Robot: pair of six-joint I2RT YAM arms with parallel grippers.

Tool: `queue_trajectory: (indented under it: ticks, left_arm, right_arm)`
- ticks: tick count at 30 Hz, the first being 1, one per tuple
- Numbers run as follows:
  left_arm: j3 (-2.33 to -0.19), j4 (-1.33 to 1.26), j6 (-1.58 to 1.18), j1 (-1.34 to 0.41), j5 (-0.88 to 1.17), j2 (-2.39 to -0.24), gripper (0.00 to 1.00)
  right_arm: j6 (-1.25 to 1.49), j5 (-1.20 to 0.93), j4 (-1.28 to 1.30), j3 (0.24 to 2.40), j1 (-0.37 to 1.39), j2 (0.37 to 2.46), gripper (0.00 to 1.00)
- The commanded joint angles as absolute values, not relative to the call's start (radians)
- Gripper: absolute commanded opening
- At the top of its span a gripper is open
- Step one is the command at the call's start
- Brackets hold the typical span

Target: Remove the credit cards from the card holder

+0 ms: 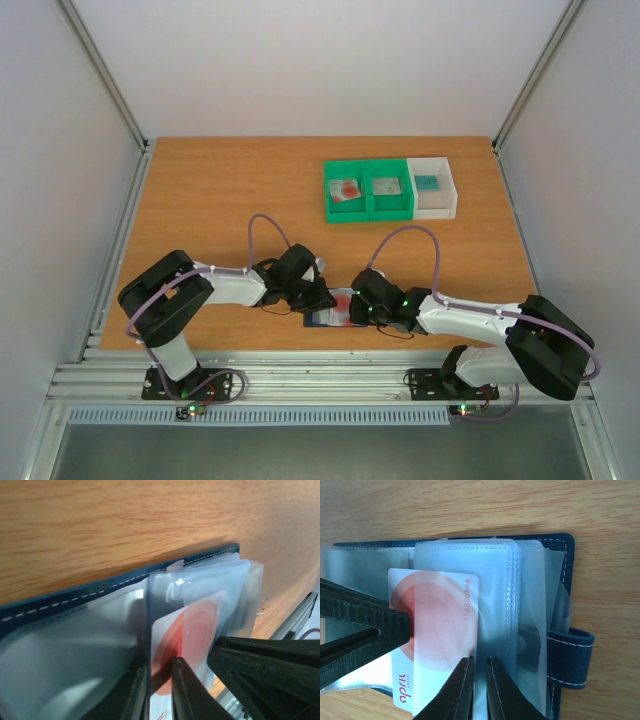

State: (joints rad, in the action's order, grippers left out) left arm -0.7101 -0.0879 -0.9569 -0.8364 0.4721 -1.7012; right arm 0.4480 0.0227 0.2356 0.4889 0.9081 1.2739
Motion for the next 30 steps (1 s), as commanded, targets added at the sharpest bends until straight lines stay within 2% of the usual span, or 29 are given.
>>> queue_trajectory:
  ticks: [1,3,18,30]
  left_arm:
    - [-0.697,-0.149,-0.968,-0.836,0.479,-1.72,0.09]
    - [-0.694,-0.147,-0.968,-0.835,0.48,-1.717,0.01]
    - [-0.655,-0.084,-0.953,-0.828,0.441,-1.624,0.01]
    - [-0.653,0.126,-0.915,-0.817,0.338,-1.443,0.0]
  right_arm:
    - [0.468,0.025,0.235,0.493,0.914,1.285,0.09]
    - [0.473,0.029,0.234,0.486,0.914,1.282,0.09]
    - [0.486,0.028,0.201,0.459,0.914,1.284,0.09]
    - [0.463,0.012,0.17,0.459,0.914,1.252,0.09]
